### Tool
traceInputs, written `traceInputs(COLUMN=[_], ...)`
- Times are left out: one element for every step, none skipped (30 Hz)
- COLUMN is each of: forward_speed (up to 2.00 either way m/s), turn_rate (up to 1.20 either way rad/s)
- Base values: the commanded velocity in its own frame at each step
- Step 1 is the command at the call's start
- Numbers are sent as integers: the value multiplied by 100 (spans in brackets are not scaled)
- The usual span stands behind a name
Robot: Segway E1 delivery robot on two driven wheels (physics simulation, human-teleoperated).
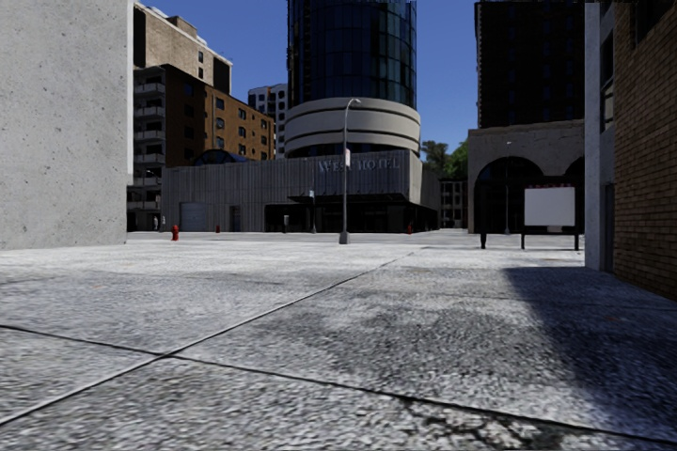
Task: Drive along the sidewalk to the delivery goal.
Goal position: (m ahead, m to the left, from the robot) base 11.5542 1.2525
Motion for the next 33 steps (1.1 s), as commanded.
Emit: traceInputs(forward_speed=[200,200,200,200,200,200,200,200,200,200,200,200,200,200,200,200,200,200,200,200,200,200,200,200,200,200,200,200,200,200,200,200,200], turn_rate=[85,71,29,24,22,22,11,3,0,0,0,0,0,0,0,0,0,0,0,0,0,0,0,0,0,0,0,0,0,0,0,0,0])
